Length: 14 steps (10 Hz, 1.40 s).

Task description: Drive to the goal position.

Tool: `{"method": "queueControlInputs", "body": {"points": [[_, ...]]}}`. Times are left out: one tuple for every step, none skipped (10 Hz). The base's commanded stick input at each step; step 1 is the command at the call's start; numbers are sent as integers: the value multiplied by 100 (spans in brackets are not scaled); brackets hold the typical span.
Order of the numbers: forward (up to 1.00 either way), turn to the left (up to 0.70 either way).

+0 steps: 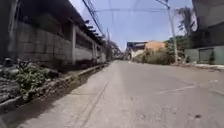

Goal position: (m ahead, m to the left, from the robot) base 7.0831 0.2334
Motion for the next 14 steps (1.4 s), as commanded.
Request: {"method": "queueControlInputs", "body": {"points": [[100, -40], [100, -38], [100, -29], [100, 0], [100, 0], [100, 0], [100, 0], [100, -2], [100, -3], [100, -3], [100, -9], [100, -33], [100, -40], [100, -40]]}}
